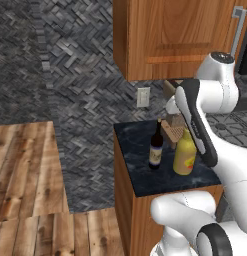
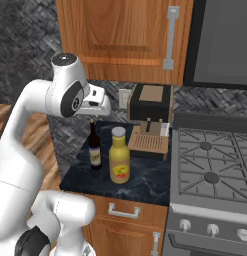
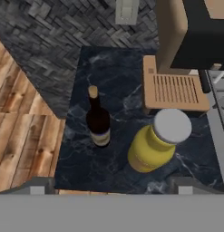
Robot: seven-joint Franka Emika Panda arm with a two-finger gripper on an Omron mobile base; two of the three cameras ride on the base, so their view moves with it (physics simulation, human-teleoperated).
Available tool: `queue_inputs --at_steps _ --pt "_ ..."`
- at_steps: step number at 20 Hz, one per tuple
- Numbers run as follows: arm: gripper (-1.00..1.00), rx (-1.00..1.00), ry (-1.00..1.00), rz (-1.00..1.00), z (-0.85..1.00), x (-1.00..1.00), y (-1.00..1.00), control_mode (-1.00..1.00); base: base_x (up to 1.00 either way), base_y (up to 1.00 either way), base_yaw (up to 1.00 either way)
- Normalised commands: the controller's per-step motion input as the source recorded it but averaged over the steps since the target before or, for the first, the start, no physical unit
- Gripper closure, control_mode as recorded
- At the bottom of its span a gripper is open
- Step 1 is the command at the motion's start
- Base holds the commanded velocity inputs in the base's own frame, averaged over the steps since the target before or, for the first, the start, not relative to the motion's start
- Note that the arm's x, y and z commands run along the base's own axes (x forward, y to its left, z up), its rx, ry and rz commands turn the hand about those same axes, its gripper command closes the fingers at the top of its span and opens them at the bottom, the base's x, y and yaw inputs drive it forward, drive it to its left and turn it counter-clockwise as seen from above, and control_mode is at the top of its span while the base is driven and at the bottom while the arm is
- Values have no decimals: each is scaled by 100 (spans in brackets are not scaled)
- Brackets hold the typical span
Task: There is a wine glass and glass cup on the dining counter. Place the wine bottle next to the wine glass and the juice bottle next to the glass cup.
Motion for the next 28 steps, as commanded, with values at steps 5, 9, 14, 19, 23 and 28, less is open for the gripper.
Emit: queue_inputs --at_steps 5,9,14,19,23,28 --pt "-100 -3 2 -4 0 -4 -29 -100 0 0 0" --pt "-100 0 5 0 -2 0 -28 -100 0 0 0" --pt "-100 6 6 0 -6 6 -21 -100 0 0 0" --pt "-100 4 3 0 -9 2 -22 -100 0 0 0" --pt "-100 4 1 0 -18 4 -12 -100 0 0 0" --pt "-100 0 0 0 -13 2 -11 -100 0 0 0"
